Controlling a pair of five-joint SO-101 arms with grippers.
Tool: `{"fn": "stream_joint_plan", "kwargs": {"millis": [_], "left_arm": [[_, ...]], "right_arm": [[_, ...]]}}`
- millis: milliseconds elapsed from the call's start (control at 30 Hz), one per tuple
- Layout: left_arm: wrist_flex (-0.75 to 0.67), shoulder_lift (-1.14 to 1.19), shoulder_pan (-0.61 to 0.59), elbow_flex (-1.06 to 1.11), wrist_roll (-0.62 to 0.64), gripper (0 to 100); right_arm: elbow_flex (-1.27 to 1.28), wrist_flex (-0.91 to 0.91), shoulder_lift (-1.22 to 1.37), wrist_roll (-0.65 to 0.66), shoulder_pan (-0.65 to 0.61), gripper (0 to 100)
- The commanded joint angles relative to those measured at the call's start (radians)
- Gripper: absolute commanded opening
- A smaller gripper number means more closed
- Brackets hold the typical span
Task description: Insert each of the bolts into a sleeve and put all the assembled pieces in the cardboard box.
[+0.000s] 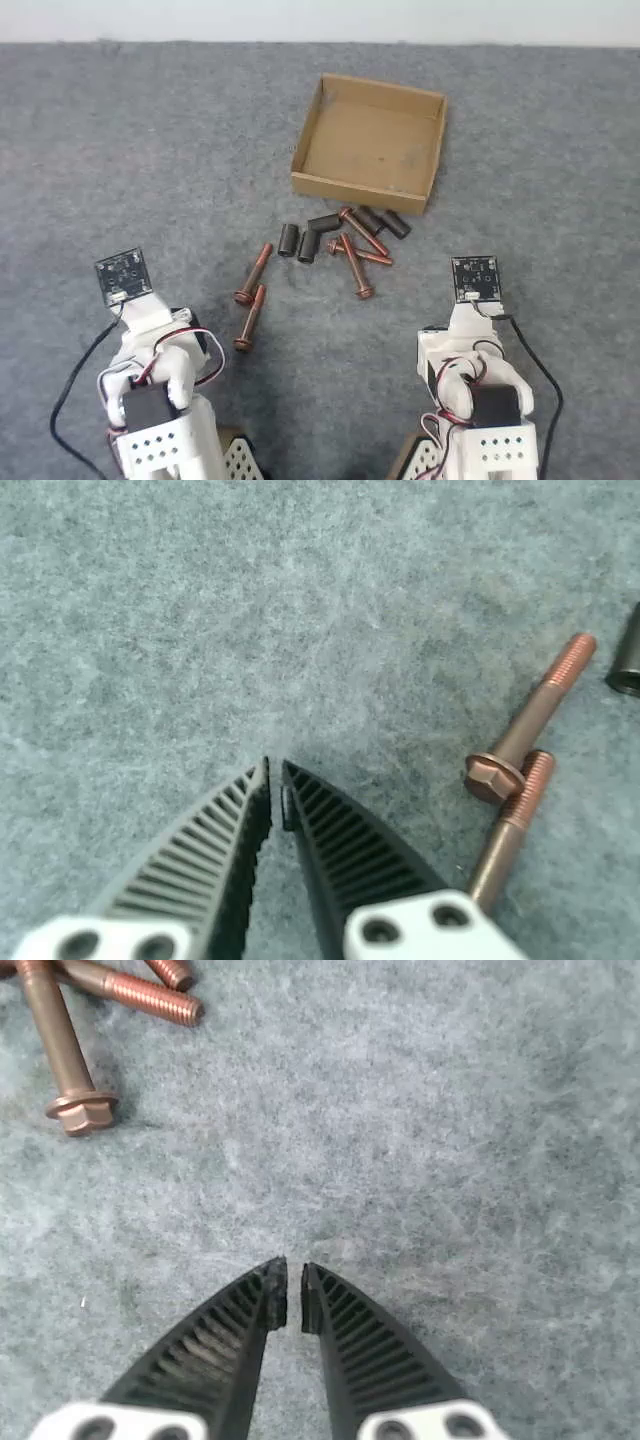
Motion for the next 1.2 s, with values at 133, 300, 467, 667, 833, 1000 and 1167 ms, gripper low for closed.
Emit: {"fn": "stream_joint_plan", "kwargs": {"millis": [133,300,467,667,833,1000,1167], "left_arm": [[0.003,-0.018,0.003,-0.01,-0.006,2],[0.003,-0.018,0.003,-0.01,-0.006,2],[0.003,-0.018,-0.002,-0.01,-0.006,2],[0.003,-0.018,-0.002,-0.01,-0.005,2],[0.003,-0.018,-0.003,-0.01,-0.008,2],[-0.055,-0.02,-0.002,-0.01,-0.006,2],[-0.201,-0.02,0.0,-0.01,-0.006,2]], "right_arm": [[0.014,0.007,-0.013,-0.005,0.015,0.7],[0.014,0.007,-0.013,-0.005,0.015,0.7],[0.014,0.007,-0.013,-0.005,0.015,0.7],[0.014,0.007,-0.013,-0.005,0.015,0.7],[0.014,0.007,-0.013,-0.005,0.015,0.7],[0.014,0.007,-0.013,-0.003,0.013,0.7],[0.014,0.007,-0.013,-0.003,0.015,0.7]]}}
